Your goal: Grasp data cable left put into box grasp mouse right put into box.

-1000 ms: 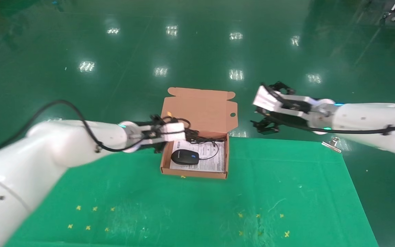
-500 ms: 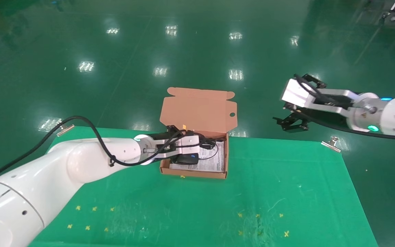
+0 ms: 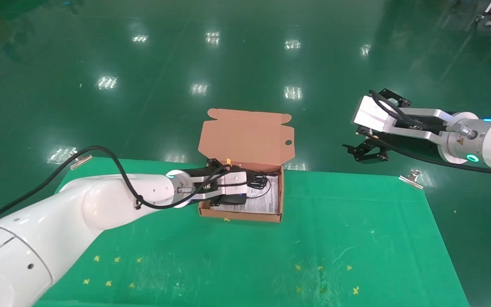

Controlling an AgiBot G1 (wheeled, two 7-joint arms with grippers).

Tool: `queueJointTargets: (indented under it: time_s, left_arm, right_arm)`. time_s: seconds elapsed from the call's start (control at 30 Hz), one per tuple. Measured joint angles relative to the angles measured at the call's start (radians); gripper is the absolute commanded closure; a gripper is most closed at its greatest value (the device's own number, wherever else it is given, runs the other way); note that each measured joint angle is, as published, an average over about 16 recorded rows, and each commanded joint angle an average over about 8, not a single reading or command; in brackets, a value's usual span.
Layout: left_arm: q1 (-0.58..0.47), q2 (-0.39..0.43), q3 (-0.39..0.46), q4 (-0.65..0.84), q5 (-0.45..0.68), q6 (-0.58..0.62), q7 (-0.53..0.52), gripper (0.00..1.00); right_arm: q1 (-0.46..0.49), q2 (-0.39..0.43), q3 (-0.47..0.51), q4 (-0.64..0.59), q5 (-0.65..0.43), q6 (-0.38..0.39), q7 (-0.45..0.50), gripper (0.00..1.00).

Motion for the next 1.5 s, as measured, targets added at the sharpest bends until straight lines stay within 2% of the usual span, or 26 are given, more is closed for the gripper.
queueJointTargets:
  time_s: [0.43,0.93,1.2,1.5]
  left_arm:
    - [-0.016,-0.030,-0.011,-0.036,-0.003,-0.002,-0.014,0.00]
    - [-0.130,-0.119,-0.076,-0.111,-0.042,-0.020,-0.082,0.00]
    - [-0.109,-0.186,-0.151,-0.174,-0.122,0.053,-0.092,0.00]
    - [-0.008,-0.293,-0.289,-0.271,-0.291,0.230,-0.096,0.00]
  right_arm:
    - [0.016,0.002,0.011,-0.001,0.002,0.004,-0.006,0.00]
    - [0.099,0.037,0.053,0.063,-0.014,-0.027,-0.005,0.00]
    - [0.047,0.052,0.148,0.085,0.054,-0.109,-0.033,0.00]
    - [-0.109,0.059,0.350,0.080,0.212,-0.277,-0.102,0.00]
